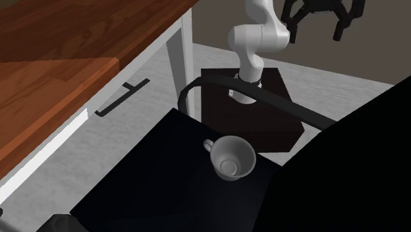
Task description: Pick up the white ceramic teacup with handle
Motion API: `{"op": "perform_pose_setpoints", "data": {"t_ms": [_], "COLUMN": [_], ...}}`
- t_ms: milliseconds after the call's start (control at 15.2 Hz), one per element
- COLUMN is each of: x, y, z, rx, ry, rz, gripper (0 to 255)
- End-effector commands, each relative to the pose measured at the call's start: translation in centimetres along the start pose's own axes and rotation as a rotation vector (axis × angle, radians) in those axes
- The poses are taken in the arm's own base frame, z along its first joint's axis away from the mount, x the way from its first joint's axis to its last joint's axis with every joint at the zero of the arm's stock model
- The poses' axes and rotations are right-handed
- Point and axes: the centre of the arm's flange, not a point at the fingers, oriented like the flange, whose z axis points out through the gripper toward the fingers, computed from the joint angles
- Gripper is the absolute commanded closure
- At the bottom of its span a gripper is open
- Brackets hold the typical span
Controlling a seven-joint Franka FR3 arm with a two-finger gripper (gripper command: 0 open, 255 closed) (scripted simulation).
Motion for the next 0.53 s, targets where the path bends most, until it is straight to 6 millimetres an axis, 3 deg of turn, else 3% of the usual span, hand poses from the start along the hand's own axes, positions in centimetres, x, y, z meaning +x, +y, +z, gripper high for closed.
{"op": "perform_pose_setpoints", "data": {"t_ms": [0, 462], "x": [0.0, 5.4], "y": [0.0, 6.4], "z": [0.0, 5.4], "rx": [0.0, 0.014], "ry": [0.0, -0.073], "rz": [0.0, -0.017], "gripper": [0, 0]}}
